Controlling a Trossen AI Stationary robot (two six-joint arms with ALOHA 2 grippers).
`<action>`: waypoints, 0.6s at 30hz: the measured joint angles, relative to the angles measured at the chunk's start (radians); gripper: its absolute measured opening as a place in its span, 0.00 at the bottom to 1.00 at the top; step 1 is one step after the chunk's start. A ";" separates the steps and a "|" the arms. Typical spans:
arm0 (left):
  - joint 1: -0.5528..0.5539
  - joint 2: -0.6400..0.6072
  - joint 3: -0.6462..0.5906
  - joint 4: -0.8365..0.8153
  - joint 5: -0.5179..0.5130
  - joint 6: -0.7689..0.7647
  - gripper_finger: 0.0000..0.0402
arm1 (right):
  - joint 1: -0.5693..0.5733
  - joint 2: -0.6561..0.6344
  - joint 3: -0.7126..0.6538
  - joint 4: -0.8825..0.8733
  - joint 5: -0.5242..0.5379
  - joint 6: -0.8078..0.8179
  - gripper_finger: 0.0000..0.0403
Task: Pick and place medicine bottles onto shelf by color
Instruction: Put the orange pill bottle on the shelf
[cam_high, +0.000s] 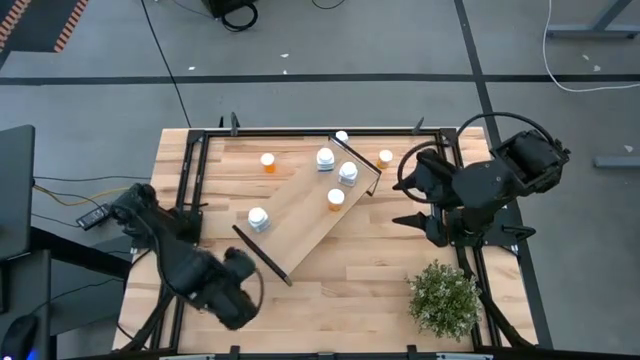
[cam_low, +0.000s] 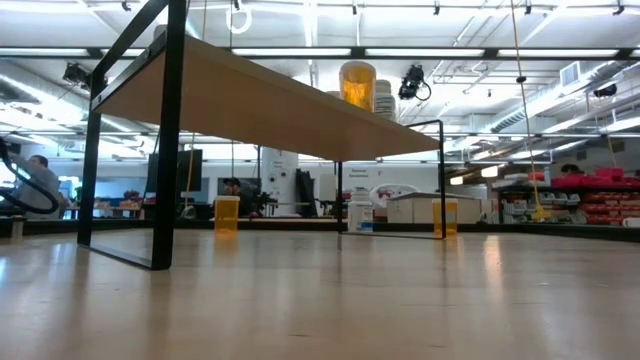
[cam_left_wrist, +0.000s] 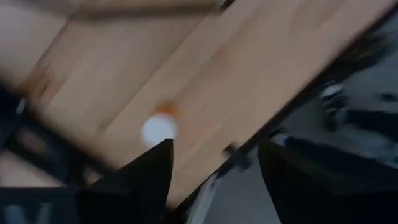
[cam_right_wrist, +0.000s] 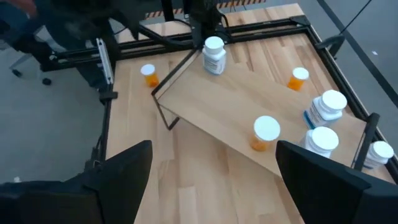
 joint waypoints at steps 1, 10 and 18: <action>-0.017 -0.008 -0.050 -0.001 0.023 -0.034 0.64 | 0.007 0.000 0.000 0.004 0.005 0.004 0.87; -0.100 -0.073 -0.356 0.099 0.117 -0.322 0.80 | 0.053 0.001 0.000 0.055 0.008 0.021 0.87; -0.097 -0.075 -0.550 0.398 0.111 -0.347 0.84 | 0.077 0.001 0.000 0.065 0.005 0.036 0.87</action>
